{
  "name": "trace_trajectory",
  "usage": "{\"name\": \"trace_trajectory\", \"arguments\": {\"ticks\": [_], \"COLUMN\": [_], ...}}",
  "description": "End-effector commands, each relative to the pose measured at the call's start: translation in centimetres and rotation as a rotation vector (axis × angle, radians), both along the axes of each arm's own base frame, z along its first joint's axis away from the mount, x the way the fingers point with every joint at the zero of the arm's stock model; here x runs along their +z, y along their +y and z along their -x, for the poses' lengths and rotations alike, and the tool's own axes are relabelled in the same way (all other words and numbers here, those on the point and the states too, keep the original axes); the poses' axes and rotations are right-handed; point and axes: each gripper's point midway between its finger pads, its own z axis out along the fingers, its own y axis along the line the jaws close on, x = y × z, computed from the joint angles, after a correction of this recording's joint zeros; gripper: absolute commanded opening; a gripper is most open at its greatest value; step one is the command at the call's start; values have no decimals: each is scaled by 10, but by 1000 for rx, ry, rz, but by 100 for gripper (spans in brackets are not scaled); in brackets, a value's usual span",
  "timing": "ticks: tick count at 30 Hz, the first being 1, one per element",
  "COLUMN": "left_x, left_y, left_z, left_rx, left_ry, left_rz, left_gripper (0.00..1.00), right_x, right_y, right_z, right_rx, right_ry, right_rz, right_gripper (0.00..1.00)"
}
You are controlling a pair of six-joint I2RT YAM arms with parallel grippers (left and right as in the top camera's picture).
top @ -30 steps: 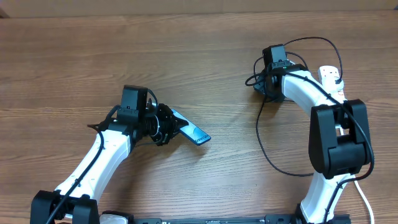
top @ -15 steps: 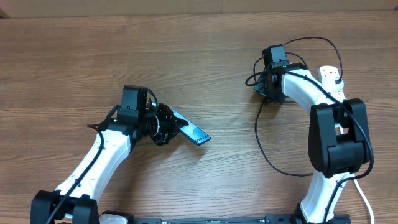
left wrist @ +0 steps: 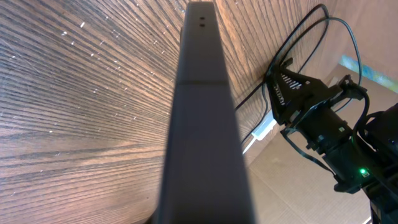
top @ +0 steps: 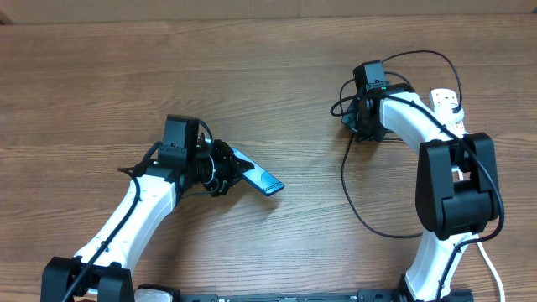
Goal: Plug charger to phone and switch on socket
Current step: 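Move the right gripper to the black cable and grasp the USB-C plug, then lift the USB-C plug with the right gripper up to the phone's bottom edge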
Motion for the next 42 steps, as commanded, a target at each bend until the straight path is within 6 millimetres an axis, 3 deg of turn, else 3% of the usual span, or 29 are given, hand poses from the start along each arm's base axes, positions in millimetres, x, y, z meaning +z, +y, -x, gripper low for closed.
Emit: {"name": "trace_trajectory", "arguments": {"ticks": [1,11,18,21,26,29,32,35,40,41,42], "left_x": [5,5,4,5,8,20,57,81,88,88,88], "left_y": [-4,-4,-4,-5,-8,-15,-30,-31,-21,-19,-18], "left_z": [0,0,1,2,3,-1,-11,-16,-30,-35,-39], "left_rx": [-23,-23,-24,-28,-42,-104,-235,-287,-321,-343,-359], "left_ry": [-19,-19,-11,-10,-10,-99,-307,-410,-474,-483,-494], "left_rz": [15,16,17,24,47,90,233,331,428,482,508], "left_gripper": [4,4,4,4,4,4,4,4,4,4,4], "right_x": [-20,-20,-13,10,79,125,187,234,258,264,267], "right_y": [1,19,20,22,27,46,85,105,105,106,108], "right_z": [16,20,15,1,-18,-16,8,43,102,126,136], "right_rx": [7,24,50,122,172,283,500,645,751,791,807], "right_ry": [80,100,82,30,-86,-172,-285,-344,-304,-279,-273], "right_rz": [-3,-105,-103,-96,-107,-197,-399,-530,-533,-533,-536], "right_gripper": [26,4,4,4,4,4,4,4,4,4,4]}}
